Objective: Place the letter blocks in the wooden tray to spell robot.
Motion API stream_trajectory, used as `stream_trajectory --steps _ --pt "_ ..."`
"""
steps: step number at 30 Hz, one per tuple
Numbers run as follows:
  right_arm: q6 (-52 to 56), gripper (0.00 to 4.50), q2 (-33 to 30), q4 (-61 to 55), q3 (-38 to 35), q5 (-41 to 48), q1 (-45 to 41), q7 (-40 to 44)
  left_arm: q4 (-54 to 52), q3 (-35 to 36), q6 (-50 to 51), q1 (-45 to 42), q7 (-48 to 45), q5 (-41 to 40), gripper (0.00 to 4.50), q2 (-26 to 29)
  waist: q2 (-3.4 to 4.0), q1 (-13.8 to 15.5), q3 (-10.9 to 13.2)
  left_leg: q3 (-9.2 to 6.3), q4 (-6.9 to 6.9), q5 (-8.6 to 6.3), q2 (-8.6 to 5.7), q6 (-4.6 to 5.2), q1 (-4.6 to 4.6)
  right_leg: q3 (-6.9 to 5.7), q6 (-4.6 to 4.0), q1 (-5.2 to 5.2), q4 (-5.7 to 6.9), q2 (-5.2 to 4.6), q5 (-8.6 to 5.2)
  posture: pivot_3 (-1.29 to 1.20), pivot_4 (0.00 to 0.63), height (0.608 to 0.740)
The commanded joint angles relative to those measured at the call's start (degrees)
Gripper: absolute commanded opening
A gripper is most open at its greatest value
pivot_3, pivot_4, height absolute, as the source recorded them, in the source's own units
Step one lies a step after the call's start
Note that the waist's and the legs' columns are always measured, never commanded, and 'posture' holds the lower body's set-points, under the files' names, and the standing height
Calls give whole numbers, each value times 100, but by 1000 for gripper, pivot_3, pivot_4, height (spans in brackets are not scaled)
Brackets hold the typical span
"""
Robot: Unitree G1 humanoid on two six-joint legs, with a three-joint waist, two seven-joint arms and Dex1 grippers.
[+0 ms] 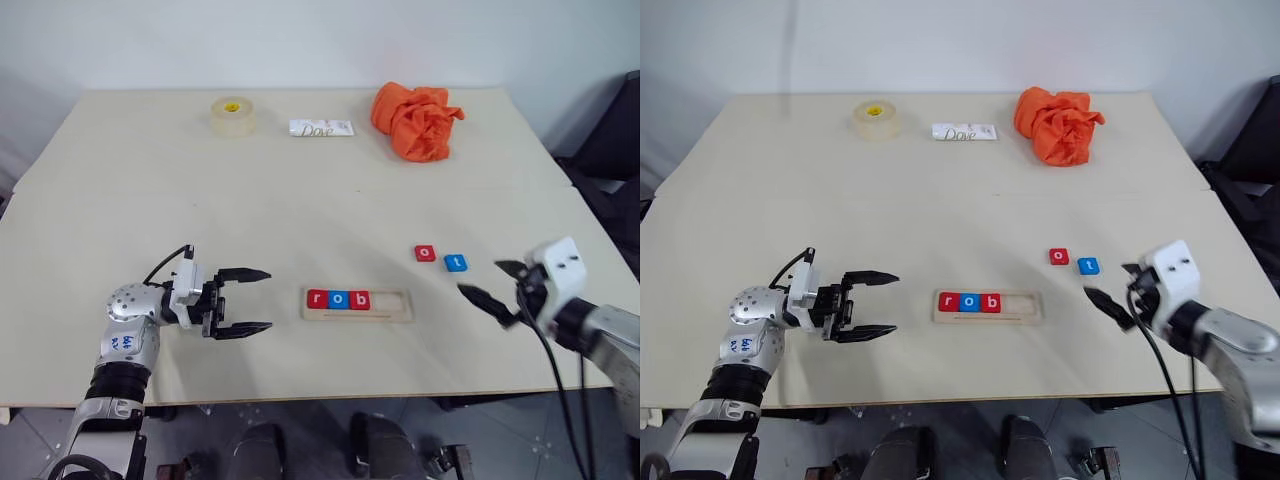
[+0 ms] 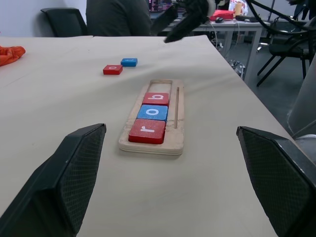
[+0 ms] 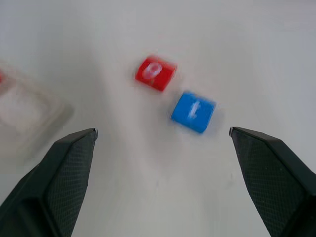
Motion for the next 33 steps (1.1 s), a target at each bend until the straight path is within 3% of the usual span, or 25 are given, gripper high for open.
stream_trajectory --steps 1,11,33 --pt "178 4471 531 233 476 -273 -612 -882 -400 -27 31 67 -183 -80 4500 13 1 -45 1 -3 -1 2 0 -2 0 -1 -1 0 4 1 0 0 150 740" --pt "-47 4471 918 1619 1098 -909 -1493 -1555 -845 61 122 412 -10 -151 4500 57 3 -34 2 3 -7 -2 -9 9 -9 2 -1 -3 -3 -5 -1 0 150 740" --pt "221 4471 1169 1688 1640 -1048 -1783 -1426 -1040 104 40 731 224 -95 4500 -113 3 -71 2 1 -7 -1 -5 7 -6 2 -1 -5 1 -4 -2 0 150 740"
